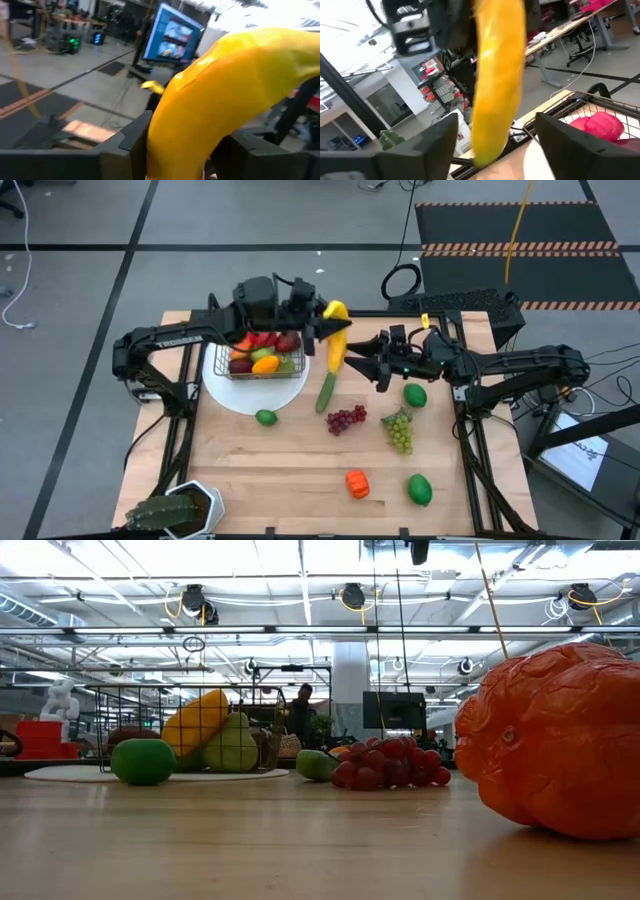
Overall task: Build produce basket
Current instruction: Put the banana into the wired basket
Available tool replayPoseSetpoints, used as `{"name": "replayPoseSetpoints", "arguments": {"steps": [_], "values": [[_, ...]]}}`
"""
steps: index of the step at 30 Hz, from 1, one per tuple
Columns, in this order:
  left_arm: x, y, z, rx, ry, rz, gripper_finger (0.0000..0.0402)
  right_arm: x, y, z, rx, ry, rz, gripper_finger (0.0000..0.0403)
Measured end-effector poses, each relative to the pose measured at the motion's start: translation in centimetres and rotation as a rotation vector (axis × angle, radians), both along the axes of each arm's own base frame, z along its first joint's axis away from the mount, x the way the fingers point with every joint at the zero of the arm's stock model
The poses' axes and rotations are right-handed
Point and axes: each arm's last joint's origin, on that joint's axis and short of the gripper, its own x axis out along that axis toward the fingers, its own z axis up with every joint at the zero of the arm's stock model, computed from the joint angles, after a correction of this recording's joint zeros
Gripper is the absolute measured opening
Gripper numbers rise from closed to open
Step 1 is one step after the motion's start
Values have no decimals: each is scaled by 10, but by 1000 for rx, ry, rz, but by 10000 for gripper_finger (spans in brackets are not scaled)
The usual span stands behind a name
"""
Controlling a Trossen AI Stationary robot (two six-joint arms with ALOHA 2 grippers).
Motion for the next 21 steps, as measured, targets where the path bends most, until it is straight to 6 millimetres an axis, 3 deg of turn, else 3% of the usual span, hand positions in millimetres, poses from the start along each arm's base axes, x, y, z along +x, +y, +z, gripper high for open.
{"name": "replayPoseSetpoints", "arguments": {"steps": [5, 10, 21], "values": [[-24, 14, 6, 44, 76, 62, 153, -10, -2, 0, 1, 55, -3, 303], [-49, 27, 8, 79, 187, 140, 155, -21, -2, 2, -1, 94, -3, 302], [-83, 51, -27, 134, 644, 280, 149, -41, -2, 2, 2, 183, -5, 300]]}}
